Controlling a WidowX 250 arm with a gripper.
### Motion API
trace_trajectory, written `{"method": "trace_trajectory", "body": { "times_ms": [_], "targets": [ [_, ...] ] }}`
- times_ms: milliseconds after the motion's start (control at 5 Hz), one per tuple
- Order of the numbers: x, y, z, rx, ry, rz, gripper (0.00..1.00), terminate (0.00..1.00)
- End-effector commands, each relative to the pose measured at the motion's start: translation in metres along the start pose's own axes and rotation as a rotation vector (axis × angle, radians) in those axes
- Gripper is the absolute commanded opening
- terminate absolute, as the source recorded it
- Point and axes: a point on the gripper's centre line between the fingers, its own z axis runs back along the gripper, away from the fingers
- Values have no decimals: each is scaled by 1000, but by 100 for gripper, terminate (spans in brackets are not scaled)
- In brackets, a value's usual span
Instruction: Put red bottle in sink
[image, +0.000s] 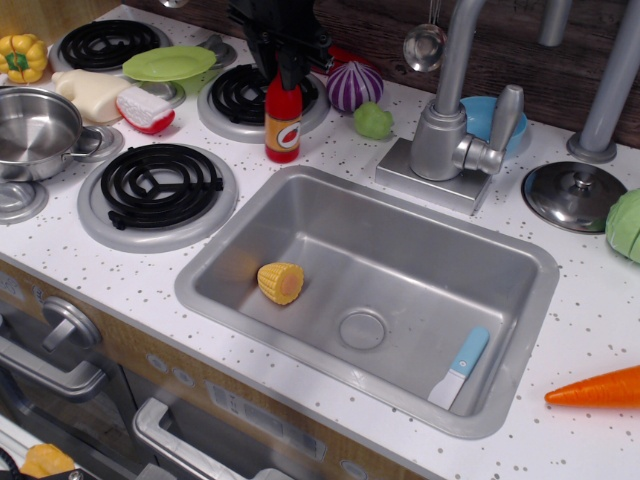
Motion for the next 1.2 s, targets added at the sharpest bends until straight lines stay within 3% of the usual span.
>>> {"method": "trace_trajectory", "body": {
  "times_ms": [0,200,400,800,1000],
  "targets": [
    [8,-9,66,55,-33,49,0,0],
    [-9,-40,62,6,-35,146,0,0],
    [-25,-69,33,-55,-48,174,0,0],
    [-50,-90,0,-138,-15,152,0,0],
    [-56,-94,-9,-145,-44,161,100,0]
  ]
}}
